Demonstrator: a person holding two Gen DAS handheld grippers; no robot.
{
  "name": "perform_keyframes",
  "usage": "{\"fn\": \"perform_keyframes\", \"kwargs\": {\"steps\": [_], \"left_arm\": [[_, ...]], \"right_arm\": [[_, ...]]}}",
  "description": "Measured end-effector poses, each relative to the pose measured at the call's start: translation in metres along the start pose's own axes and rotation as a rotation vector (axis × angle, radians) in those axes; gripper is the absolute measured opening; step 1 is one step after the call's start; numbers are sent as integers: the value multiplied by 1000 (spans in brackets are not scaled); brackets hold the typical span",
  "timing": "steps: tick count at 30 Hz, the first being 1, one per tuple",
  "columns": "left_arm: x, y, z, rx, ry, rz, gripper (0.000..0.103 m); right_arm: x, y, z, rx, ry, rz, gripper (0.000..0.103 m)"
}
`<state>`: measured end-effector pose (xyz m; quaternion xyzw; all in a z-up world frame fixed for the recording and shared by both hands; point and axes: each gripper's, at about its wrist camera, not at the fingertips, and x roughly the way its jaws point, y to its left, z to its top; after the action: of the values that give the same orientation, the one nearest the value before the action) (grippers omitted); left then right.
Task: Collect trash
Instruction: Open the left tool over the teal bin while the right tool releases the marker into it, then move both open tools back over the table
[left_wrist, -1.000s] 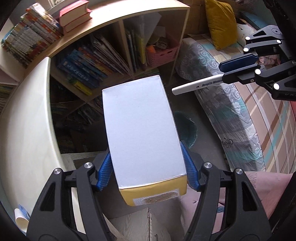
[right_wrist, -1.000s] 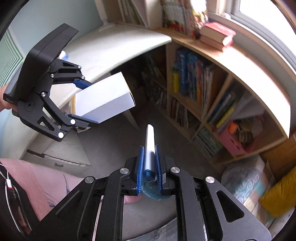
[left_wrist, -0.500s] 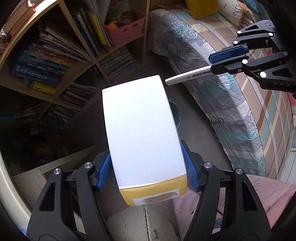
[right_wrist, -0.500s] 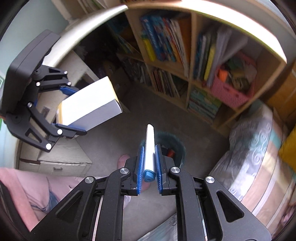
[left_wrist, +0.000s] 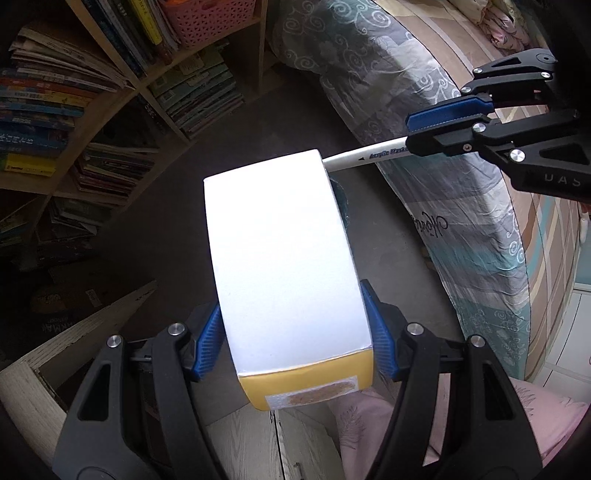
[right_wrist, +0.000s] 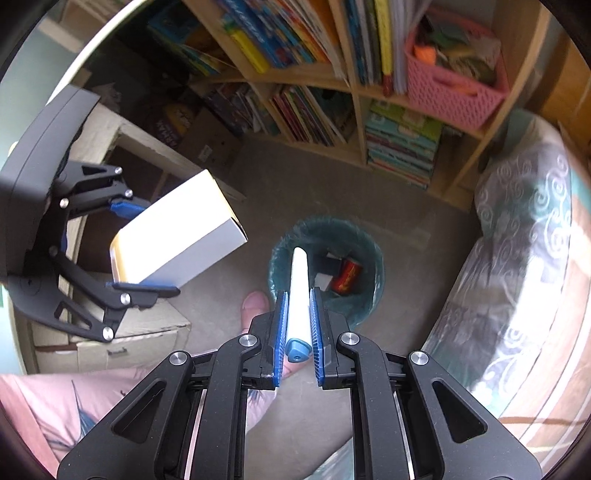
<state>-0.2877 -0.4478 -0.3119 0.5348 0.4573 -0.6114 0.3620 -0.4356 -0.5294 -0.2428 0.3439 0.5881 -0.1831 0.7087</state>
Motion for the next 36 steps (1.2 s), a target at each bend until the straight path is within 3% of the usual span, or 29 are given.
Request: {"fn": "perform_keyframes", "kwargs": {"steps": [9,11,12,14,15,30,36], "left_arm": [[36,-13,18,30,47,-15,64],[40,-15,23,33,37,-11,65],[42,-17,26,44,38,-2,65],[48,-21,31,65,58,7,72],[49,-21,32,68,62,16,80],[37,-12,26,20,76,31,87],[28,-14,20,-7,53,-10,88]], "right_arm": [[27,-29,-1,106,0,38,13],[26,-35,-1,122,-21,49,18],[27,-38,-1,136,-26,55,21],[24,-43,-1,166,-42,75,54],[22,-44,-1,169,-53,67,59],[7,-56,-9,186,-48,65,61],[1,-53,-13,184,-55,60,62]]}}
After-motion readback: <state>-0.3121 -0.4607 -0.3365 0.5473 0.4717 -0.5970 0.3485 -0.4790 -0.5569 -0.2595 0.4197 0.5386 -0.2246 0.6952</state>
